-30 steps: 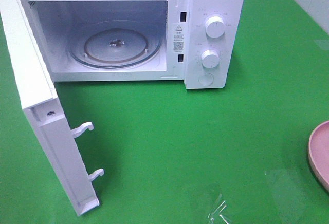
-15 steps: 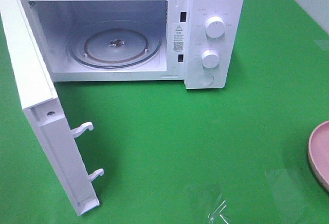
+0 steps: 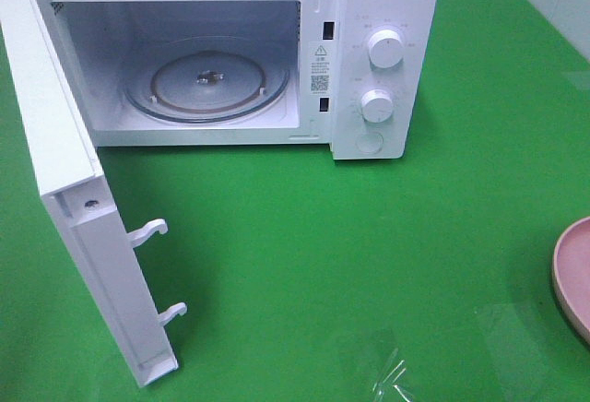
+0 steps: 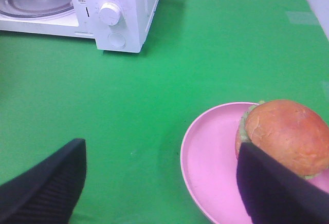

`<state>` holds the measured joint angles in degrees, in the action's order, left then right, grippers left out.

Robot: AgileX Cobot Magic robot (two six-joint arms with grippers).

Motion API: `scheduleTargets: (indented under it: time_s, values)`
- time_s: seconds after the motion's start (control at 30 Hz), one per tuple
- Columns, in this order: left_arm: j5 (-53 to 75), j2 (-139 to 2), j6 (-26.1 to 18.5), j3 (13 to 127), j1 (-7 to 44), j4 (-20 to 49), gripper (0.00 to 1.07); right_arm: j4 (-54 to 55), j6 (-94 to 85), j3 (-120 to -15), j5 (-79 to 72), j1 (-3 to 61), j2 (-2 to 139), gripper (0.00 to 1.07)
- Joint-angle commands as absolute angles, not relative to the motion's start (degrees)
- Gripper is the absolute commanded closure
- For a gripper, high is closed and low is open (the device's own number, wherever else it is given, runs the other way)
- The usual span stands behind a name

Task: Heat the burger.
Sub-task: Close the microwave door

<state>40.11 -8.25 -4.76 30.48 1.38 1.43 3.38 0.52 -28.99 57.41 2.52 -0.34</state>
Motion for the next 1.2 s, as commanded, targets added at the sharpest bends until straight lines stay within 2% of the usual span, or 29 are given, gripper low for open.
scheduleTargets:
  time_s: [0.03,0.07,0.1,0.13,0.3,0.5,0.6,0.67,0.8,1.03,1.2]
  values:
    - [35.41,-9.97,-4.13,29.85,1.26,0.00,0.82,3.15,0.00,-28.93,57.41,2.12,-1.72,0.31]
    - [32.37,-11.97,-4.13,28.82,1.26,-0.29,0.98,3.15,0.00,-28.93,57.41,2.12,-1.72,0.31]
    - [32.37,-11.97,-4.13,28.82,1.26,-0.29,0.98,3.15,0.00,-28.93,57.41,2.12,-1.72,0.31]
    - [29.34,-14.04,-4.13,27.79,1.26,-0.46,1.07,3.15,0.00,-28.93,57.41,2.12,-1.72,0.31]
    - [23.55,-17.07,-4.13,25.90,1.26,-0.52,1.07,3.15,0.00,-28.93,57.41,2.12,-1.72,0.31]
    - [6.02,-26.07,-4.47,21.49,1.26,-0.92,1.07,3.15,0.00,-28.93,57.41,2.12,-1.72,0.31]
    - [3.44,-26.93,-4.47,20.91,1.26,-1.03,1.07,3.15,0.00,-28.93,57.41,2.12,-1.72,0.31]
    - [-8.94,-31.05,-4.47,16.96,1.26,-1.20,1.07,3.15,0.00,-28.93,57.41,2.12,-1.72,0.31]
    - [-19.08,-35.58,-4.35,13.24,1.26,-1.20,1.07,3.15,0.00,-28.93,57.41,2.12,-1.72,0.31]
    - [-26.41,-44.12,-4.30,12.09,1.26,-1.66,1.07,3.15,0.00,-28.93,57.41,2.12,-1.72,0.31]
    - [-32.72,-51.62,-4.01,12.09,1.26,-4.76,1.07,3.15,0.00,-28.93,57.41,2.12,-1.72,0.31]
